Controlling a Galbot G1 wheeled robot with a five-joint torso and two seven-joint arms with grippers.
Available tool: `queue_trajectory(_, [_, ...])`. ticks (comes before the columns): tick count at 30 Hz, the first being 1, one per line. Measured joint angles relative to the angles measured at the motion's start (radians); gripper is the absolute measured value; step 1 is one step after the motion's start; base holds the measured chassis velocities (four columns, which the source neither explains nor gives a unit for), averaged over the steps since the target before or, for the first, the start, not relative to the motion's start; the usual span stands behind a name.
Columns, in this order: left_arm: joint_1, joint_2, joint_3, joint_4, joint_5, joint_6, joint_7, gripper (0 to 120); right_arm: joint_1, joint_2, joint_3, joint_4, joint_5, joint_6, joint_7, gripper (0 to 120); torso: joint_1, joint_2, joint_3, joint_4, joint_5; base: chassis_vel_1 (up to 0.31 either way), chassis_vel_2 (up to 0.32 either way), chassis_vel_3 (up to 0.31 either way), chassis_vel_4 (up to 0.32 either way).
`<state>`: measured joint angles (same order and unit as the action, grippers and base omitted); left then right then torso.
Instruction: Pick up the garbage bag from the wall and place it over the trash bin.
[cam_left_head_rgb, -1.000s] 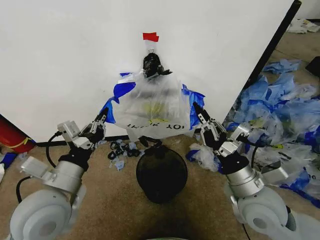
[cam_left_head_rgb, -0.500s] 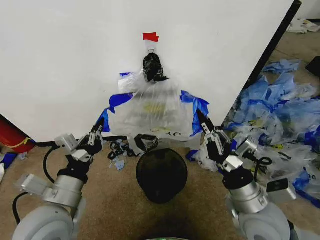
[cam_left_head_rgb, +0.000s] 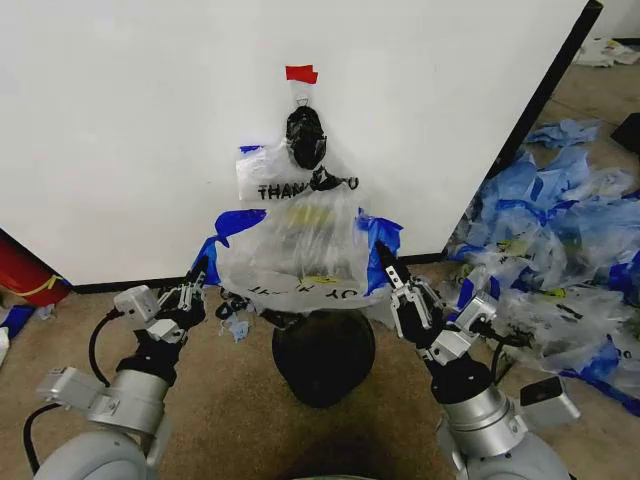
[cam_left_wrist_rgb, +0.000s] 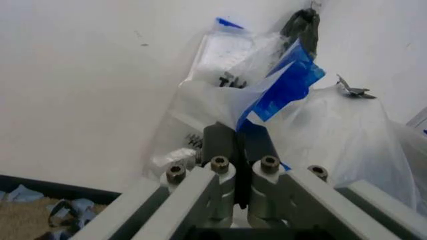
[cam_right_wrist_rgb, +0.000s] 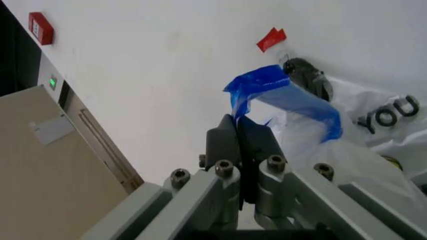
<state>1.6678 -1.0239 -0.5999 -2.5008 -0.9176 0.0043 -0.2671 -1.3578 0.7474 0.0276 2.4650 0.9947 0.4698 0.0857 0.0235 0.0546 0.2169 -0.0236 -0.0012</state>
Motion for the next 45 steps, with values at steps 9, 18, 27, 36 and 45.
queue_trajectory(9, [-0.018, 0.018, -0.028, 0.001, -0.024, 0.020, -0.013, 0, 0.019, -0.027, 0.019, 0.029, 0.035, -0.004, 0.002, 0, 0.000, 0.000, 0.000, 0.0000, 0.0000, 0.000, 0.000, 0.000, 0.000])
queue_trajectory(18, [-0.012, 0.006, -0.030, 0.001, -0.064, 0.040, -0.029, 0, 0.020, -0.047, 0.031, 0.037, 0.049, -0.004, 0.001, 0, 0.000, 0.000, 0.000, 0.0000, 0.0000, 0.000, 0.000, 0.000, 0.000])
queue_trajectory(27, [-0.010, 0.002, -0.031, 0.001, -0.081, 0.049, -0.033, 0, 0.015, -0.056, 0.041, 0.037, 0.050, -0.007, 0.006, 0, 0.000, 0.000, 0.000, -0.0001, 0.0000, 0.000, 0.000, 0.000, 0.000])
queue_trajectory(36, [0.010, -0.020, -0.030, 0.001, -0.083, 0.055, -0.035, 0, 0.018, -0.066, 0.045, 0.037, 0.054, -0.008, 0.014, 0, 0.000, 0.000, 0.000, 0.0001, 0.0000, 0.000, 0.000, 0.000, 0.000])
queue_trajectory(45, [0.010, -0.066, 0.016, 0.001, -0.077, 0.055, -0.036, 0, 0.008, -0.046, 0.011, 0.017, 0.049, -0.012, 0.006, 0, 0.000, 0.000, 0.000, 0.0000, 0.0001, 0.000, 0.000, 0.000, 0.000])
